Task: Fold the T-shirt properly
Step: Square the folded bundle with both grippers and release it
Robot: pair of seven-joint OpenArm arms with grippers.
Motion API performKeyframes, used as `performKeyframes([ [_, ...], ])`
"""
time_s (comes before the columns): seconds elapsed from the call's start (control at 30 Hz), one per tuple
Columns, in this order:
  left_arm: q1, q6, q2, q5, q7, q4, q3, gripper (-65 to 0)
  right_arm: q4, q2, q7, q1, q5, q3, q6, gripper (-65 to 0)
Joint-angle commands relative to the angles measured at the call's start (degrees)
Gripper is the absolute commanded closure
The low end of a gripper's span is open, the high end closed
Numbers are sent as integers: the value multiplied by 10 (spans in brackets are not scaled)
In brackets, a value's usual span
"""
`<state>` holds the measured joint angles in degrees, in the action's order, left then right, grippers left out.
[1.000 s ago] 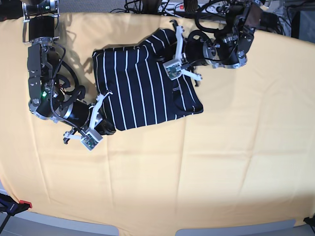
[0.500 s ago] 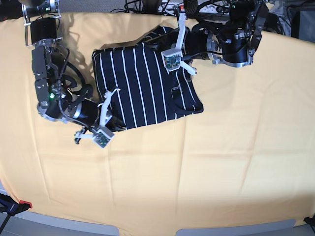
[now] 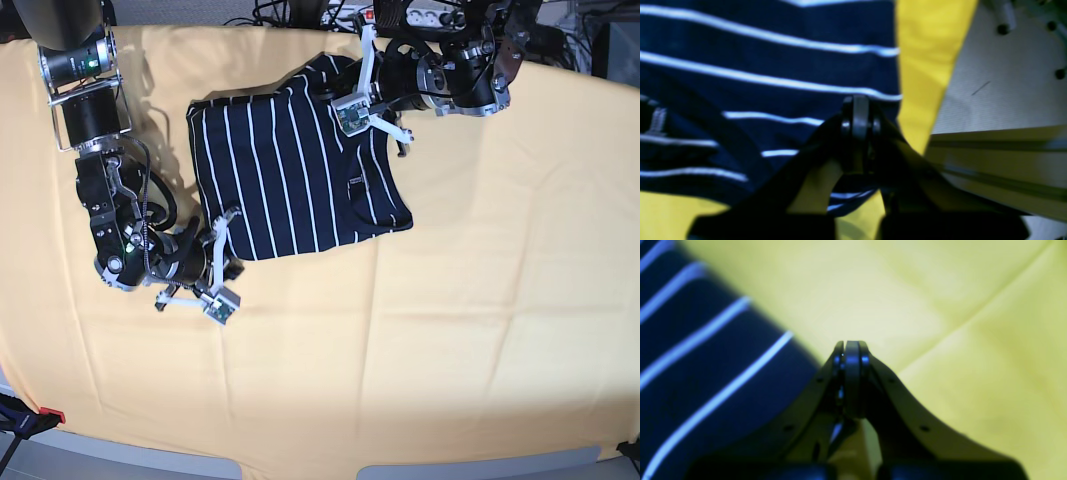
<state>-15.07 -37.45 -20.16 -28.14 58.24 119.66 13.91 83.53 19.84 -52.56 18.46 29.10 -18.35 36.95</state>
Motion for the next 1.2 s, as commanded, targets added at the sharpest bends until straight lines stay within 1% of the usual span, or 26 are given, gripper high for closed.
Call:
performKeyframes([
  [0.0, 3, 0, -2, -13, -13, -1, 0, 0, 7, 4, 2, 12, 14, 3, 10, 0],
  [0.03, 3, -2, -1, -15, -15, -11, 0, 0, 7, 6, -4, 8, 22, 3, 18, 0],
  [0.13, 7, -9, -3, -17, -18, -46, 0, 0, 7, 19, -14, -4, 38, 3, 21, 0],
  [0.23, 22, -9, -23, -17, -19, -65, 0, 0, 19, 35, -16, -16, 44, 3, 21, 0],
  [0.33, 44, -9, -46, -16, -23, -71, 0, 0, 49, 61, -17, -36, 69, 3, 27, 0],
  [0.4, 55, -6, -58, -2, -39, -75, 0, 0, 75, 80, -17, -61, 83, 3, 27, 0],
  [0.5, 78, 7, -69, 30, -87, -104, 0, 0, 111, 98, -17, -107, 84, 3, 21, 0],
  [0.57, 106, 11, -68, 47, -114, -141, 0, 0, 138, 106, -17, -133, 84, 4, 6, 0],
  [0.63, 136, 11, -68, 58, -148, -183, 0, 0, 171, 118, -17, -159, 84, 4, -23, 0],
  [0.7, 164, 11, -65, 82, -197, -228, 0, 0, 206, 131, -17, -189, 84, 4, -50, 0],
  [0.77, 191, 13, -65, 90, -232, -272, 0, 0, 240, 142, -17, -220, 83, 4, -71, 0],
  [0.83, 219, 17, -59, 93, -263, -320, 1, 0, 269, 145, -17, -248, 82, 5, -89, 0],
  [0.9, 254, 21, -51, 116, -307, -373, 7, 0, 294, 144, -17, -272, 80, 5, -106, 0],
  [0.93, 274, 28, -46, 130, -333, -400, 12, 0, 305, 144, -17, -285, 71, 5, -112, 0],
  [0.97, 293, 33, -41, 143, -357, -425, 17, 0, 317, 143, -17, -298, 54, 5, -116, 0],
  [1.0, 310, 38, -34, 151, -381, -451, 22, 0, 327, 141, -14, -311, 37, 5, -127, 0],
  [1.07, 338, 37, -17, 164, -419, -497, 28, 0, 348, 128, -12, -335, 9, 5, -154, 0],
  [1.17, 369, 31, 13, 181, -442, -548, 38, 0, 377, 95, -11, -372, -27, 5, -181, 0],
])
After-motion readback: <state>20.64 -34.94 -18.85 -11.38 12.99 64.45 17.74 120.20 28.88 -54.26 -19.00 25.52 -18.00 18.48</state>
